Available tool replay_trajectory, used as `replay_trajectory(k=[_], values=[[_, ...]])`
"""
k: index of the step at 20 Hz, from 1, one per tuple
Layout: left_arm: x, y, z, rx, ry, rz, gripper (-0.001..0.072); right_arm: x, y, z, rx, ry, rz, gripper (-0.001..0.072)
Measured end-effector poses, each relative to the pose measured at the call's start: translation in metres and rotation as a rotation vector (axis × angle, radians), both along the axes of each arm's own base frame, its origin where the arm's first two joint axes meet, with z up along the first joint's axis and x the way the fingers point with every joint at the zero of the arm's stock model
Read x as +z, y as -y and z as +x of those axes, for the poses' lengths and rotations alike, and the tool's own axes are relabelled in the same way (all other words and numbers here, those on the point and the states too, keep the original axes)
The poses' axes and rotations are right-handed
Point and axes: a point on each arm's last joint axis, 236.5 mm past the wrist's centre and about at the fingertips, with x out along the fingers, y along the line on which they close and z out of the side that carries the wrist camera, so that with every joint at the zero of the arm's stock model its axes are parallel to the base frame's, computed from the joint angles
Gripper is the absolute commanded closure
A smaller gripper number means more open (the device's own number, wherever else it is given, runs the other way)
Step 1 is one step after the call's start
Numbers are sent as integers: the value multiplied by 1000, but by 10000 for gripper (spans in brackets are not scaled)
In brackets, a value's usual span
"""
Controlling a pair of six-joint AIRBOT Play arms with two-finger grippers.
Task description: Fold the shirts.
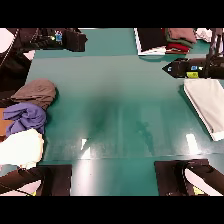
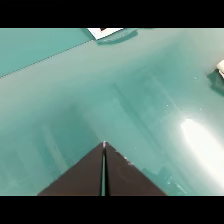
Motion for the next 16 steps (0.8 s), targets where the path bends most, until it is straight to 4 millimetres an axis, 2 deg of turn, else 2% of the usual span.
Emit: replay_trajectory(k=[13, 14, 15, 16], values=[[2, 0, 1, 3, 6, -10, 676, -2, -1, -2, 7, -9, -1, 692], [5, 0, 3, 7, 18, -13, 527, -2, -1, -2, 7, -9, -1, 692], [7, -4, 7, 19, 42, 2, 141, -2, -1, -2, 7, -9, -1, 692], [7, -11, 12, 39, 61, 25, 20, -2, -1, -2, 7, -10, -2, 693]])
